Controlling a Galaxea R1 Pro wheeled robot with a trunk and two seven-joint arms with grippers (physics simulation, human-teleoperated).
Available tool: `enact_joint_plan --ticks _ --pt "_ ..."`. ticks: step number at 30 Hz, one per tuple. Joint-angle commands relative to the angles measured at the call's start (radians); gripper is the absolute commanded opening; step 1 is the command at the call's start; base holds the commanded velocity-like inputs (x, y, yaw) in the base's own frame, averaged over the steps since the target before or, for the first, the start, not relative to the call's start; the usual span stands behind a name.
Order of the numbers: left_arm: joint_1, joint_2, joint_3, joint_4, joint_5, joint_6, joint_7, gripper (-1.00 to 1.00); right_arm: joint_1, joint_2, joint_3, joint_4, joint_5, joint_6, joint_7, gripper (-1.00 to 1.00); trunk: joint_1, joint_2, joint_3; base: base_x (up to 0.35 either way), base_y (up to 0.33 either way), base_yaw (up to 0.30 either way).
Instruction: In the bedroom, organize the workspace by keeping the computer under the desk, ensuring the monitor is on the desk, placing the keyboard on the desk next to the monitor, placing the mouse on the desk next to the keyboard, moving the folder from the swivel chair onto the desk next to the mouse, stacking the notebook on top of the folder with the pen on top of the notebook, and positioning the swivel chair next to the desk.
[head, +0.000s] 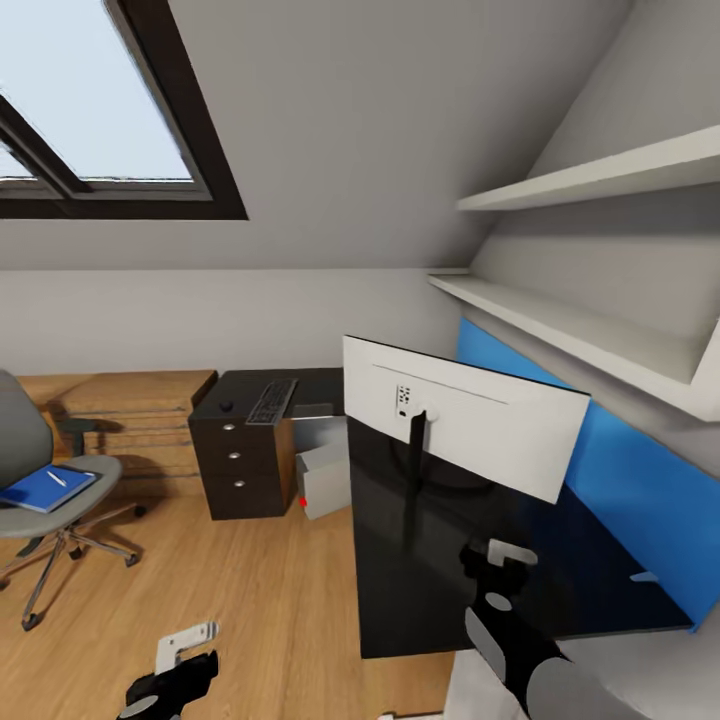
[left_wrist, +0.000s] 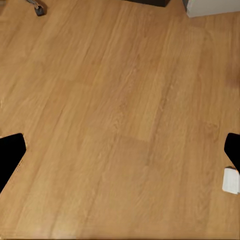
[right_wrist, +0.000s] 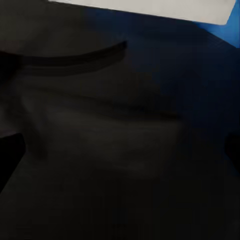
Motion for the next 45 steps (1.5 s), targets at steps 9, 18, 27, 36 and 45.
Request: enact_joint_plan --ticks 9,18,27,36,45 --pt "0.000 0.024 -0.003 0.186 0.008 -0.159 0.003 1.00 0.097 0.052 0.009 0.008 -0.014 -0.041 -0.015 1.00 0.000 -0.001 0.000 -0.004 0.331 0.121" --pt "0.000 0.024 -0.009 0.232 0.008 -0.168 0.004 1.00 0.117 0.080 0.010 0.039 -0.011 -0.119 -0.016 1.00 0.000 -0.001 0.000 0.000 0.330 0.225" --pt "0.000 0.018 -0.039 0.272 0.007 -0.250 0.005 1.00 0.123 0.082 0.011 0.053 -0.008 -0.130 -0.008 1.00 0.000 -0.001 0.000 0.000 0.088 0.032" --pt "0.000 0.017 -0.061 0.278 0.007 -0.261 0.006 1.00 0.130 0.082 0.013 0.082 0.072 -0.132 -0.004 1.00 0.000 -0.001 0.000 0.000 0.004 0.001" --pt "0.000 0.016 -0.066 0.278 0.008 -0.262 0.004 1.00 0.131 0.083 0.014 0.090 0.122 -0.153 -0.003 1.00 0.000 -0.001 0.000 -0.016 0.152 0.000"
